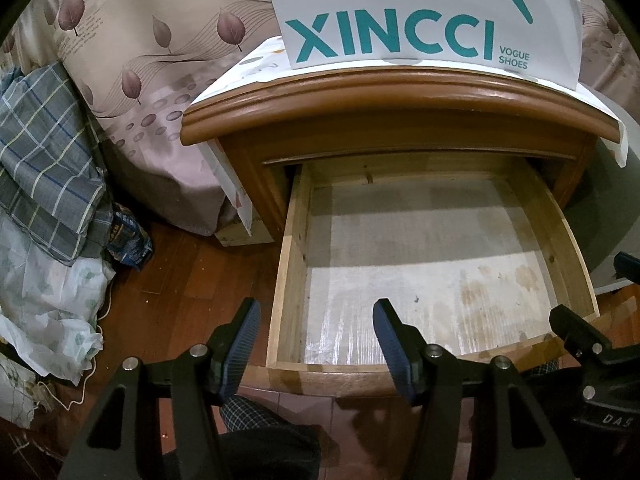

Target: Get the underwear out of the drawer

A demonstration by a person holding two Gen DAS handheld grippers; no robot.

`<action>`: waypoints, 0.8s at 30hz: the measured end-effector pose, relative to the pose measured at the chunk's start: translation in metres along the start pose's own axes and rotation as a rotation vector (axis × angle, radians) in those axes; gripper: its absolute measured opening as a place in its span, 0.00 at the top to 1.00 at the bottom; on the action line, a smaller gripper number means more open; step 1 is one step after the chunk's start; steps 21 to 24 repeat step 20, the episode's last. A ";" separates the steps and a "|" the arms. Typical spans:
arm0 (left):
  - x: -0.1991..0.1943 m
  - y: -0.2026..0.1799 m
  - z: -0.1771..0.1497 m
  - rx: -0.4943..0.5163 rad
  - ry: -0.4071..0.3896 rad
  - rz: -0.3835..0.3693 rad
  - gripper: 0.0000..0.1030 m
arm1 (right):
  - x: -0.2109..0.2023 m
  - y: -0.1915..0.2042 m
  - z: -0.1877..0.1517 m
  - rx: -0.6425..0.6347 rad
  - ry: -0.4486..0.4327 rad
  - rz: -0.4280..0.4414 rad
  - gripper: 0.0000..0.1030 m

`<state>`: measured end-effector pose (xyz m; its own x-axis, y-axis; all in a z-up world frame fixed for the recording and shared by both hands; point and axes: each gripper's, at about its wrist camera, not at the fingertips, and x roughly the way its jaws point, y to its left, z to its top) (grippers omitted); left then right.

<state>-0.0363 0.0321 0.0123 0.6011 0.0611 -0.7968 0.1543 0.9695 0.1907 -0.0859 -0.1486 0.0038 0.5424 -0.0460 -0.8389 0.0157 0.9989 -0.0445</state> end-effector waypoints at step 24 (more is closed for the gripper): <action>-0.001 -0.004 -0.002 0.019 -0.006 -0.007 0.42 | 0.000 0.001 0.000 -0.003 0.003 0.001 0.01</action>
